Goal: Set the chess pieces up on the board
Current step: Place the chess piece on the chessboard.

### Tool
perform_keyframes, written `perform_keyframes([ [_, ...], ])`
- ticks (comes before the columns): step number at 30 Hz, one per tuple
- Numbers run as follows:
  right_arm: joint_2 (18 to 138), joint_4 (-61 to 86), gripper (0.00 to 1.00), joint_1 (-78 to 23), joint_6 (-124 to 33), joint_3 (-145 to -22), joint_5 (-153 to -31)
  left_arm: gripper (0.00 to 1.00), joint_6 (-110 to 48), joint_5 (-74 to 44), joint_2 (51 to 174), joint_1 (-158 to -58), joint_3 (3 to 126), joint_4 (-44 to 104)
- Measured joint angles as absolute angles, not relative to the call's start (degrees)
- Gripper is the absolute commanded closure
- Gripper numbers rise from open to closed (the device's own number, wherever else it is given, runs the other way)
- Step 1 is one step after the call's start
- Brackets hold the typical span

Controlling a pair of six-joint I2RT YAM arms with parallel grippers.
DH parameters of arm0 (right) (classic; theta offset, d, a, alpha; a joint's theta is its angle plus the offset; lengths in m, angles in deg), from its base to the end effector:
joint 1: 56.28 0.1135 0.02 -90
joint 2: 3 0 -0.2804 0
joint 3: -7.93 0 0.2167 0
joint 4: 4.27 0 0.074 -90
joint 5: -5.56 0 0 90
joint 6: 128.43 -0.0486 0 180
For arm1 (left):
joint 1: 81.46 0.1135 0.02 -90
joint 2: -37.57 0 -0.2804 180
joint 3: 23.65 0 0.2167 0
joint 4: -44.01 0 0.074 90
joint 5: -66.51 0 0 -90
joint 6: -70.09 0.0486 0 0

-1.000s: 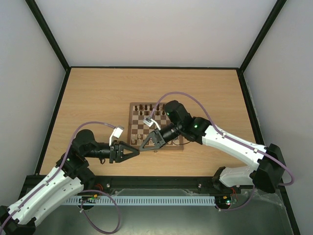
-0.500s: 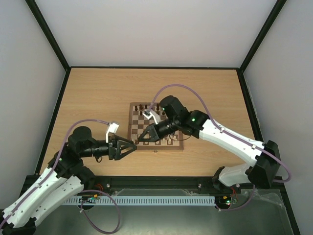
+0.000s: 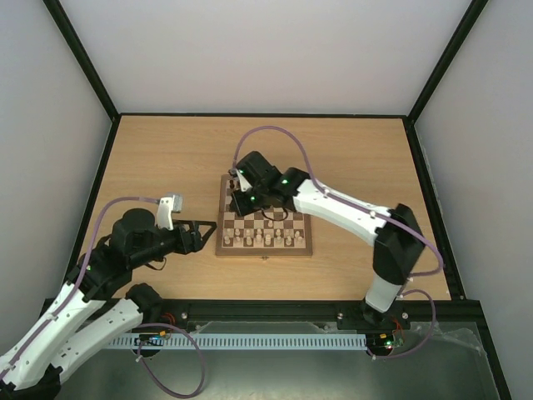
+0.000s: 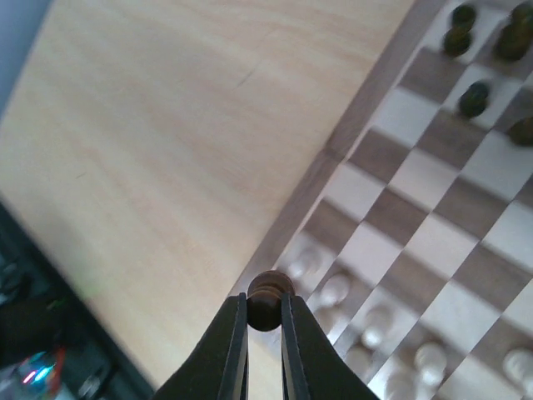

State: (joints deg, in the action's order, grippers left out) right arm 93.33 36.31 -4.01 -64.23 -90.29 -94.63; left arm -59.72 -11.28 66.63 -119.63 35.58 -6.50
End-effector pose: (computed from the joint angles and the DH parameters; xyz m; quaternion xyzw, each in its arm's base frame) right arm 0.2151 0.2920 0.3232 -0.2430 0.8652 0.3338 0.2846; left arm 0.0535 -0.0552 0.3164 0.0491 0.8170 -0.4252 0.3865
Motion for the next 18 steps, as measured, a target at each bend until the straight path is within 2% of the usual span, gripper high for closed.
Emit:
perform_keyframes([
  [5,103.6,37.4,0.99,-3.6,-62.6,-98.2,-85.2,0.22,-58.8,-18.0,68.1,-119.6,37.5,-8.8],
  [12,117.0,41.1,0.99,-1.9,-60.9,-112.3,-72.3,0.22,-56.9,-21.0,69.7,-119.4,38.8,-9.3],
  [18,124.5,44.8,0.98,-1.5,-60.8,-120.2,-66.3,0.22,-55.3,-21.9,71.9,-119.3,39.3,-9.3],
])
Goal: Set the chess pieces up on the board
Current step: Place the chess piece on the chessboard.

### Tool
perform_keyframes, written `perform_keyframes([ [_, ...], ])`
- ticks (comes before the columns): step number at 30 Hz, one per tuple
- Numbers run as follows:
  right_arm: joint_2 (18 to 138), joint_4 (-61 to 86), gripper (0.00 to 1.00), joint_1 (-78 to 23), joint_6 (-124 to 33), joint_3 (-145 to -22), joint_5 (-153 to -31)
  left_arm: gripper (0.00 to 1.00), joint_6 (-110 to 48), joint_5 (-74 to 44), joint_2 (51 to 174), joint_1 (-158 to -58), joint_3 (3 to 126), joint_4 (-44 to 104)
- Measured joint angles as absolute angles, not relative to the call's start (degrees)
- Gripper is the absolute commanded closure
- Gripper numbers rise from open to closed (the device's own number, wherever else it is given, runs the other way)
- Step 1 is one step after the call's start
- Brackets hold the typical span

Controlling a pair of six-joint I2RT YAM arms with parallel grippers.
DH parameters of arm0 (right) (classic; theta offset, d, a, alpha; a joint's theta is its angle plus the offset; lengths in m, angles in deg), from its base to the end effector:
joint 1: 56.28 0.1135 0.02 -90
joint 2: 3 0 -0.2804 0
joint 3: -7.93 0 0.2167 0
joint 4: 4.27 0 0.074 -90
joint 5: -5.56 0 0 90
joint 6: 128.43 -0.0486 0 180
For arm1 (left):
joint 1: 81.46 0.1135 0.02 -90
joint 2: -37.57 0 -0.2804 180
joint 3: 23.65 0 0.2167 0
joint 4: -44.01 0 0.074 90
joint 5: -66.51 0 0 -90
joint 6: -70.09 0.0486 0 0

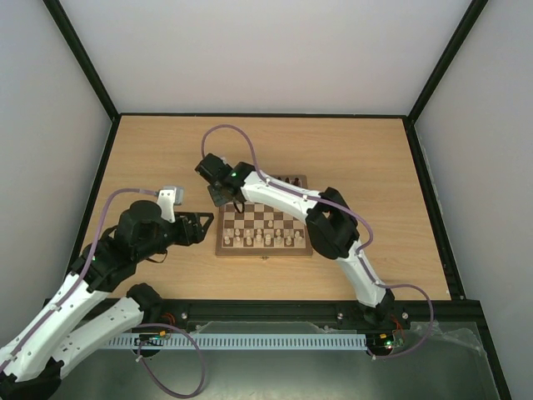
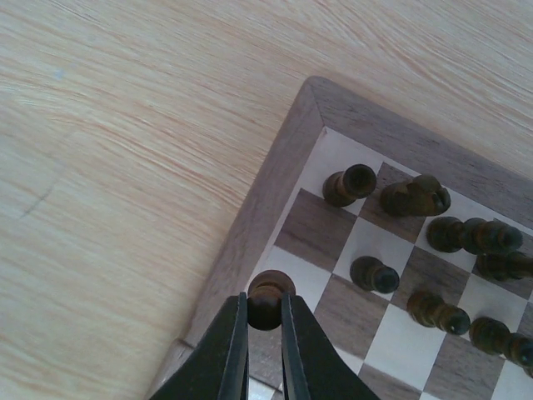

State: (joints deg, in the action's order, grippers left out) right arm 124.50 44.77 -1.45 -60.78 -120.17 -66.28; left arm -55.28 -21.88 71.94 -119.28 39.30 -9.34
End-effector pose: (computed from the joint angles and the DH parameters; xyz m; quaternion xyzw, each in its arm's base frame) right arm 0.2930 0.3895 0.2483 -0.2044 0.9021 0.1032 0.3659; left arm 0.0704 -0.0564 0.3241 0.0256 0.8419 -0.3308 0.4256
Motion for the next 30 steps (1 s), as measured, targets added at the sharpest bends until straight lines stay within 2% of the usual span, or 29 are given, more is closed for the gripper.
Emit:
perform_keyframes([
  [10,131.0,48.8,0.97,-1.5,-61.4,-126.0,-62.6,0.22,-53.5,-21.9,73.2,-118.5,39.3,-9.2],
  [30,131.3,47.3,0.97,-5.1,-62.0,-124.5,-66.4,0.22,-52.9,-19.0,75.1,-116.7,39.3,-7.0],
])
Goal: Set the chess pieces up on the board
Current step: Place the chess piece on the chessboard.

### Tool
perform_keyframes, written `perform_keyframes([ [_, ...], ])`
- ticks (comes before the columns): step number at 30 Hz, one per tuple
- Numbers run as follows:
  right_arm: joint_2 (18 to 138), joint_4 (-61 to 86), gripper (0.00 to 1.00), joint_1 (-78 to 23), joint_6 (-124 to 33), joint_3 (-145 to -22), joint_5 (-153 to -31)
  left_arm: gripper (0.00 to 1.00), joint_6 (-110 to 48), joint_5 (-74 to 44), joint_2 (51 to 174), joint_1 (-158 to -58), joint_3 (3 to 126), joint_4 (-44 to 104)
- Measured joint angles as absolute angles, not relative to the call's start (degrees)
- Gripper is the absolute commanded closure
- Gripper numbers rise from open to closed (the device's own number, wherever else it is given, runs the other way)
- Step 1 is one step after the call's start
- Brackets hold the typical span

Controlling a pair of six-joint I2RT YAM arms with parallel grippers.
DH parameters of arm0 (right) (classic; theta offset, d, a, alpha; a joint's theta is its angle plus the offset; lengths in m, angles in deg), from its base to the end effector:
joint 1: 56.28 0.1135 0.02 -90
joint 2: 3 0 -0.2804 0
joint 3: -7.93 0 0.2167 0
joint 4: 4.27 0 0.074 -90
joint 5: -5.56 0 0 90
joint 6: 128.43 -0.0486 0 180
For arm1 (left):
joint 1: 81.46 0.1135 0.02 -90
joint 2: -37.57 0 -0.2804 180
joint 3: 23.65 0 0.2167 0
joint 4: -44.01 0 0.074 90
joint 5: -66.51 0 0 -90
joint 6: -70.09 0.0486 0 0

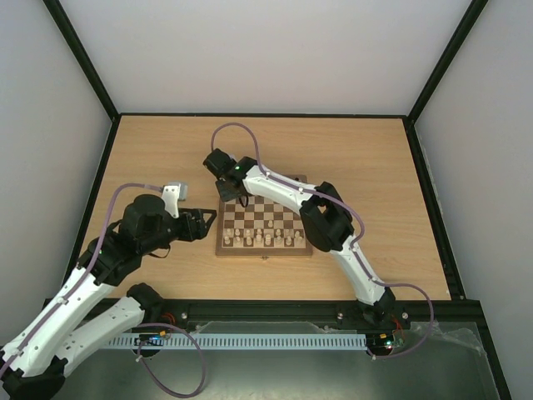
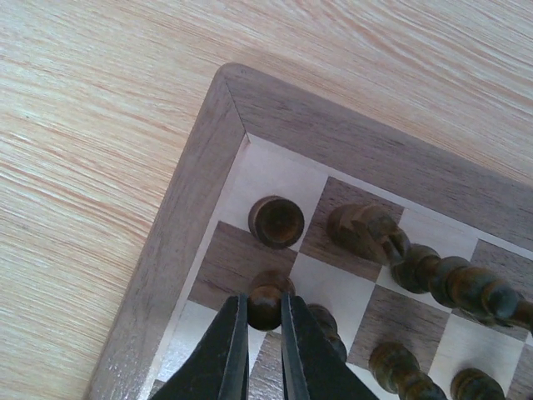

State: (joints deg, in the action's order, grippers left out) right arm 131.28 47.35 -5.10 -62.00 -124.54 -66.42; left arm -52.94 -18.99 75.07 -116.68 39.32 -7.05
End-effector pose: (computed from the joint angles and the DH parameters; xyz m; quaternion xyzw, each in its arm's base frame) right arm 0.3276 0.3832 0.2109 -0.1761 0.9224 0.0699 0.3365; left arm 0.0825 -0.0629 0.3245 0.0371 0.8449 -0.3263 0.4222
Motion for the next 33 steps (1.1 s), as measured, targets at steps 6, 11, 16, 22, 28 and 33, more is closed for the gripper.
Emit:
perform_keyframes([
  [6,131.3,45.8,0.97,-5.3,-62.0,-124.2,-67.7,0.23,-52.9,-18.5,75.9,-116.5,39.3,-6.0],
  [11,131.3,44.9,0.97,-5.3,-62.0,-124.0,-68.6,0.23,-52.9,-18.0,76.4,-116.4,39.3,-5.3],
  [16,131.3,44.7,0.95,-5.3,-62.0,-123.9,-69.0,0.23,-52.9,-17.7,76.6,-116.4,39.3,-4.8],
  [22,131.0,44.4,0.87,-5.3,-62.0,-123.5,-69.2,0.23,-52.9,-17.4,76.8,-116.1,39.3,-4.6],
  [28,130.8,44.0,0.8,-5.3,-62.0,-122.5,-70.0,0.23,-52.8,-17.0,77.0,-116.0,39.3,-4.6],
  [33,130.8,44.1,0.77,-5.3,-62.0,-122.0,-70.7,0.23,-52.8,-16.9,77.0,-115.9,39.3,-4.6],
])
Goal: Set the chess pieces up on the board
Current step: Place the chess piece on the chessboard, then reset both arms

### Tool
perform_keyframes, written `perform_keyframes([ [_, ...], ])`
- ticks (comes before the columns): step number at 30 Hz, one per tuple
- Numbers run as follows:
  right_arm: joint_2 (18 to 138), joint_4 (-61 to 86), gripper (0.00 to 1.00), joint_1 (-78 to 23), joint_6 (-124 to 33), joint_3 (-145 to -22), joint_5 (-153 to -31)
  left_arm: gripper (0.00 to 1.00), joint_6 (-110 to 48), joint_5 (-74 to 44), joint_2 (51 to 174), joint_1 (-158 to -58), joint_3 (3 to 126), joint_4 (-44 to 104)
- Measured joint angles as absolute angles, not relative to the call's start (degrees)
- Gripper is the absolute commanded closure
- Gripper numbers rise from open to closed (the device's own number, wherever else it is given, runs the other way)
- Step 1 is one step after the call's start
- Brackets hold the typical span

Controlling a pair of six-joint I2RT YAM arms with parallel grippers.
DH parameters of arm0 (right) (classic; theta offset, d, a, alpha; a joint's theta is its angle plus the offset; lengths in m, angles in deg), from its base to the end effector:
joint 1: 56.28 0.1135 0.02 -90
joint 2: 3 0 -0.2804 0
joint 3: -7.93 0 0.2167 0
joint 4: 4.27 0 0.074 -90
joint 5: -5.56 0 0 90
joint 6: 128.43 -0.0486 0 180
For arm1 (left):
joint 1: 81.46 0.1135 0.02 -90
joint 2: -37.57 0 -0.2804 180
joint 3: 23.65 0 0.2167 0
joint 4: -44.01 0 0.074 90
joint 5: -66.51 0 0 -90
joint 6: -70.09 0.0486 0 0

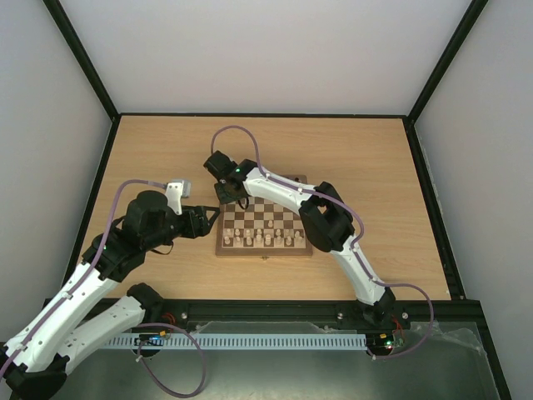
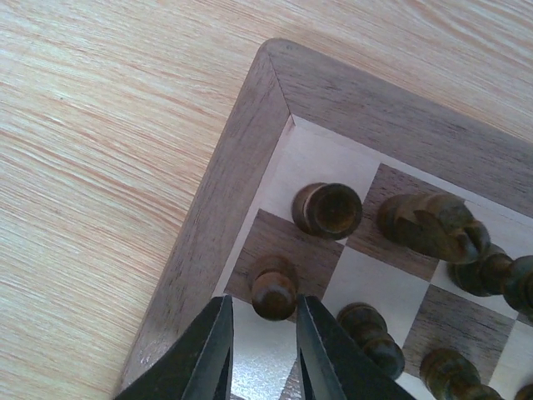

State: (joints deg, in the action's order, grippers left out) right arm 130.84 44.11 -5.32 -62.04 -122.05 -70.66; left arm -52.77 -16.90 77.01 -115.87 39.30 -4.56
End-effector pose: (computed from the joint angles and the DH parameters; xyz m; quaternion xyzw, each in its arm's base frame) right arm 0.3268 0.3847 0.2053 -0.1844 0.9219 0.1043 0.3244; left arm 0.0900 -0.0684 0.3263 0.0422 0.8418 -0.3372 0.4194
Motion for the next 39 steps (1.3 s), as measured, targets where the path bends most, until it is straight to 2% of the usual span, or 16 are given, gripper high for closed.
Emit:
perform_keyframes([
  [12,128.8,44.1,0.71,-5.3,-62.0,-120.9,-71.2,0.23,-52.7,-16.8,77.0,-115.8,39.3,-4.5],
  [21,121.7,44.0,0.7,-4.2,-62.0,-117.8,-71.6,0.23,-52.7,-16.8,77.1,-115.8,39.3,-4.5],
  [23,118.5,43.7,0.66,-3.8,-62.0,-115.5,-71.7,0.22,-52.7,-16.8,77.3,-115.8,39.3,-4.4],
  [27,109.1,42.8,0.56,-3.4,-62.0,-109.4,-71.7,0.22,-52.9,-16.9,77.7,-115.8,39.3,-3.4],
  [29,103.8,42.3,0.47,-3.3,-62.0,-106.4,-71.1,0.21,-53.1,-16.9,78.1,-115.8,39.3,-2.5],
  [31,99.1,41.6,0.32,-3.3,-62.0,-104.0,-70.2,0.07,-53.5,-17.0,78.6,-115.8,39.3,-1.6],
  [32,96.9,41.4,0.21,-3.3,-62.2,-102.8,-69.6,0.01,-53.6,-17.1,78.8,-115.8,39.3,-1.3],
  [33,94.6,41.0,0.08,-3.4,-62.0,-101.4,-68.7,0.01,-53.9,-17.2,79.1,-115.8,39.3,-0.8],
  [34,92.7,40.6,0.0,-3.4,-62.3,-99.9,-68.0,0.01,-54.2,-17.6,79.4,-115.8,39.3,-0.4],
  [39,84.4,39.7,0.01,-3.8,-62.3,-92.0,-63.7,0.0,-55.0,-19.0,81.1,-115.8,39.3,2.1],
])
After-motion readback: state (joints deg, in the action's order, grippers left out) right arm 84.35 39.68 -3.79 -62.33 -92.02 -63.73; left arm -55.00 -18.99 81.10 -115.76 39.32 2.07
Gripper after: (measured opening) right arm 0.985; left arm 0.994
